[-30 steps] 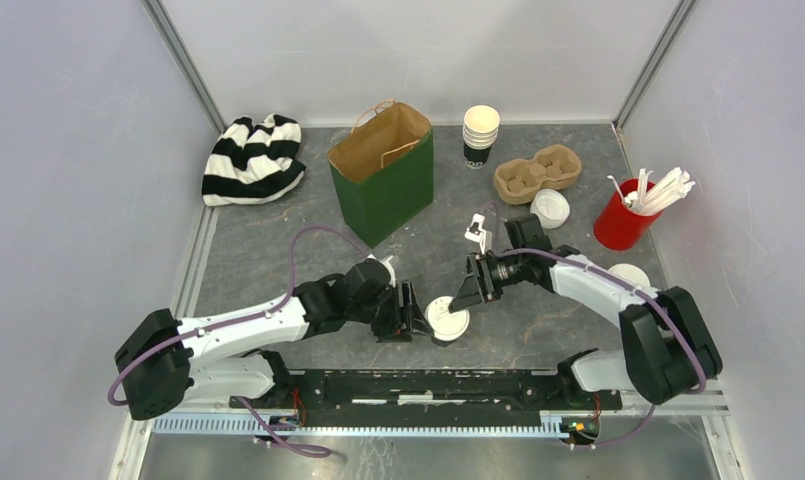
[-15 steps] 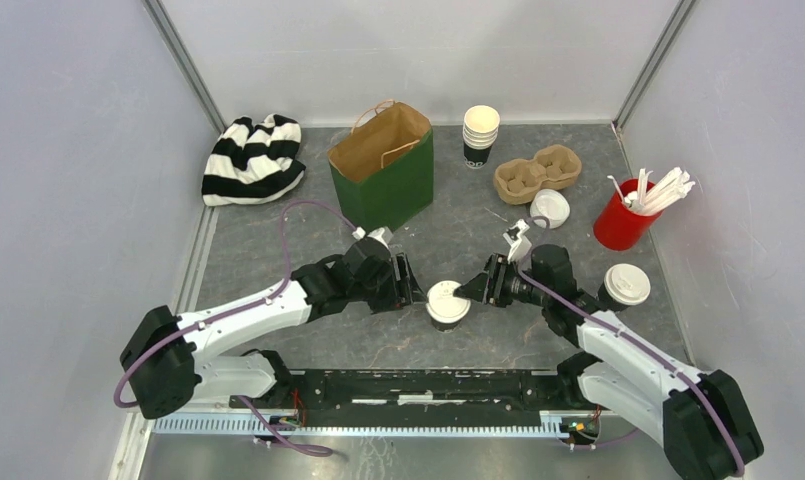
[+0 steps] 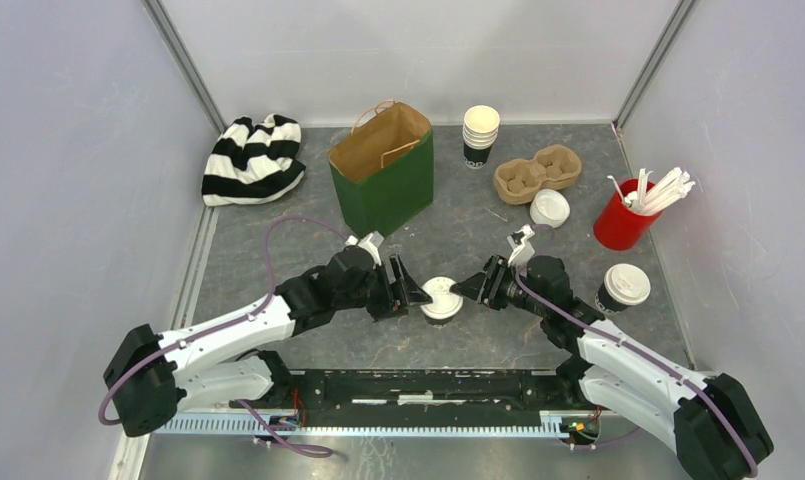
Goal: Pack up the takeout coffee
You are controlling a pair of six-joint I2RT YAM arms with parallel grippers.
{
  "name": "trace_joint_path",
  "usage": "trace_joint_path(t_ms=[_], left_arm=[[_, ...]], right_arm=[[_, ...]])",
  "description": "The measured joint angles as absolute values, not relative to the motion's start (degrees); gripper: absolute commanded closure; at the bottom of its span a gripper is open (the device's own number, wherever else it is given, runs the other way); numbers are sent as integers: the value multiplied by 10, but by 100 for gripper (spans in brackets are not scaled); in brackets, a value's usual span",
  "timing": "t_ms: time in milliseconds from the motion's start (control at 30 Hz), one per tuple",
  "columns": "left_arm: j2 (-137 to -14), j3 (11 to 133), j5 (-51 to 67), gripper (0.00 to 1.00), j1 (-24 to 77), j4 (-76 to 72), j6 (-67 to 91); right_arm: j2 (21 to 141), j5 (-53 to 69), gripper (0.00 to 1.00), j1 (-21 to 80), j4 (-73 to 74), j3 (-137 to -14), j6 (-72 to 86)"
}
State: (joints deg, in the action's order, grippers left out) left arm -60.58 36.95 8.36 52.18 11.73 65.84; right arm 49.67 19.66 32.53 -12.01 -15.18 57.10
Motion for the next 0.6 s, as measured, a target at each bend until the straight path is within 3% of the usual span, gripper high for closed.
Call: trace_joint_path(t_ms=[267,333,433,600], left_arm=[[-639,334,101,33,522,71,682],[-646,332,102,34,522,65,682],[-647,323,100,36,522,54,682],[-646,307,100,41,521,30,683]], right_arm=[[480,190,47,325,-124,-142,579],[479,190,44,325,-124,-140,579],[480,193,32,325,-128,-139,583],[500,255,29,299,-205,-114,603]])
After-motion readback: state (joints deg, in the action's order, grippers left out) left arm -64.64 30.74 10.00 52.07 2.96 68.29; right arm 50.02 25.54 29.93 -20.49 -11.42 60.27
